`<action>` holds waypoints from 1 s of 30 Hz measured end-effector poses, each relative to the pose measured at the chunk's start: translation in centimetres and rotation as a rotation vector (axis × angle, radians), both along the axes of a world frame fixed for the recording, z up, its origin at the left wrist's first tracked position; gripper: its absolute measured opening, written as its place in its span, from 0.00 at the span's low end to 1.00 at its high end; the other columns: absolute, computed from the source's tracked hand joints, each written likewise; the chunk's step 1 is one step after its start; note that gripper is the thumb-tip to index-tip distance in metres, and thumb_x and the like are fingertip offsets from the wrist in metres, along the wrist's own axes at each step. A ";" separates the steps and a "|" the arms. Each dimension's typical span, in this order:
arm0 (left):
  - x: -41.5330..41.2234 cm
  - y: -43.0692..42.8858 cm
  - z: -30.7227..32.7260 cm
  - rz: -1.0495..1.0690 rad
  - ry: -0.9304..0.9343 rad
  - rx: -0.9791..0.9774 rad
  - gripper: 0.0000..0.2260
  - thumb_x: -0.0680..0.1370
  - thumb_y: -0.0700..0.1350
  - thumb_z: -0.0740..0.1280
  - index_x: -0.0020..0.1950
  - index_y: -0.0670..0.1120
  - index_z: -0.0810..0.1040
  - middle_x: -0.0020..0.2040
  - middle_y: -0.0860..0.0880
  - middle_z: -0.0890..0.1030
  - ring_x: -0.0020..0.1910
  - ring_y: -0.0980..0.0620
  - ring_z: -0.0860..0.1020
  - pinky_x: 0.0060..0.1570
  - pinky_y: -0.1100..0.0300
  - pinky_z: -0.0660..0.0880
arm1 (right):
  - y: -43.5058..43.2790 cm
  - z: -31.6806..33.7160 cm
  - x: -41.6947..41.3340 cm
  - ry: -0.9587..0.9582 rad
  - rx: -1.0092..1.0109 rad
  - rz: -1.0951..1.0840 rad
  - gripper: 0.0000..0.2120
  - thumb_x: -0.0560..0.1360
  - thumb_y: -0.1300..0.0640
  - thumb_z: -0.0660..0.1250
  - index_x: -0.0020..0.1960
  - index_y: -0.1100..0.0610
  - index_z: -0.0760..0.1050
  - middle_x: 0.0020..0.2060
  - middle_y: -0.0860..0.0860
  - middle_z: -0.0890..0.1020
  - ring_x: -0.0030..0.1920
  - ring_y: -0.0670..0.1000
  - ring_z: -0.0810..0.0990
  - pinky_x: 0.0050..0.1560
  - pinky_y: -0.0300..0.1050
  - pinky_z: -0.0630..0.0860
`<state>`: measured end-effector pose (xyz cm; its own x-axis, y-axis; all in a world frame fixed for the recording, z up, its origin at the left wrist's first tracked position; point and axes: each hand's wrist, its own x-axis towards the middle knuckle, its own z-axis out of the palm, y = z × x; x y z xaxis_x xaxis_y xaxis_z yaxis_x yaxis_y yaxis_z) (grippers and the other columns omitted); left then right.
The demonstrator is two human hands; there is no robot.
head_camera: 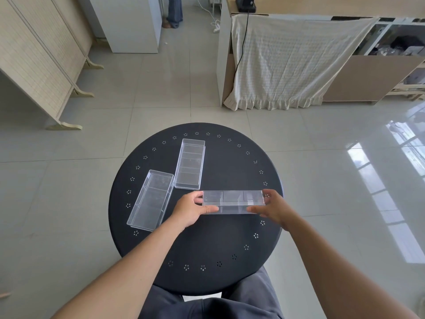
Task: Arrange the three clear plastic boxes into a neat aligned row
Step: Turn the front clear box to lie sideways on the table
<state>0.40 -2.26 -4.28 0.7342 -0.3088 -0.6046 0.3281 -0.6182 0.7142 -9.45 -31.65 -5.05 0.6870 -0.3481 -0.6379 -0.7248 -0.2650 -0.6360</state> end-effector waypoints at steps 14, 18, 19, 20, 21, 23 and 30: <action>-0.3 -0.4 -2.5 0.026 0.045 0.109 0.21 0.79 0.55 0.72 0.71 0.52 0.81 0.53 0.57 0.89 0.57 0.51 0.86 0.65 0.48 0.82 | 1.5 -1.0 0.0 -0.019 -0.235 -0.069 0.25 0.80 0.41 0.69 0.71 0.53 0.74 0.55 0.46 0.81 0.61 0.55 0.81 0.63 0.54 0.78; -0.7 -0.5 -2.5 -0.001 0.056 0.084 0.18 0.81 0.53 0.70 0.70 0.54 0.82 0.55 0.57 0.89 0.59 0.50 0.86 0.66 0.47 0.82 | 1.9 -1.0 0.4 -0.002 -0.212 -0.052 0.26 0.80 0.45 0.67 0.76 0.52 0.70 0.60 0.47 0.81 0.58 0.55 0.80 0.52 0.50 0.77; -0.9 -0.6 -2.3 -0.007 0.062 0.077 0.18 0.81 0.53 0.69 0.71 0.55 0.81 0.58 0.58 0.88 0.60 0.49 0.86 0.66 0.47 0.81 | 2.0 -1.0 0.4 0.004 -0.207 -0.048 0.27 0.80 0.46 0.66 0.77 0.51 0.68 0.59 0.47 0.79 0.56 0.54 0.79 0.47 0.48 0.76; -1.1 -0.6 -2.2 -0.012 0.062 0.069 0.18 0.81 0.53 0.69 0.72 0.55 0.81 0.60 0.58 0.87 0.61 0.48 0.86 0.67 0.47 0.81 | 2.0 -1.1 0.4 0.011 -0.207 -0.045 0.28 0.81 0.47 0.66 0.78 0.51 0.67 0.59 0.47 0.78 0.55 0.54 0.79 0.41 0.44 0.74; -1.2 -0.5 -2.1 -0.013 0.062 0.063 0.19 0.82 0.53 0.68 0.73 0.55 0.80 0.63 0.59 0.86 0.62 0.48 0.85 0.67 0.47 0.81 | 2.0 -1.2 0.5 0.020 -0.207 -0.048 0.28 0.81 0.47 0.66 0.79 0.51 0.66 0.58 0.47 0.77 0.54 0.54 0.78 0.38 0.42 0.73; -1.3 -0.4 -2.0 -0.008 0.075 0.044 0.20 0.83 0.54 0.68 0.75 0.55 0.78 0.67 0.58 0.85 0.64 0.50 0.84 0.69 0.47 0.80 | 2.1 -1.2 0.6 0.035 -0.210 -0.050 0.29 0.81 0.48 0.66 0.80 0.51 0.65 0.60 0.48 0.77 0.55 0.55 0.78 0.37 0.42 0.74; 0.1 0.4 -2.0 0.221 0.026 0.056 0.28 0.86 0.55 0.63 0.85 0.49 0.64 0.79 0.52 0.77 0.76 0.47 0.75 0.66 0.53 0.70 | 3.4 0.3 3.8 0.000 -0.344 0.052 0.34 0.81 0.48 0.64 0.84 0.54 0.59 0.80 0.56 0.66 0.81 0.63 0.57 0.77 0.64 0.62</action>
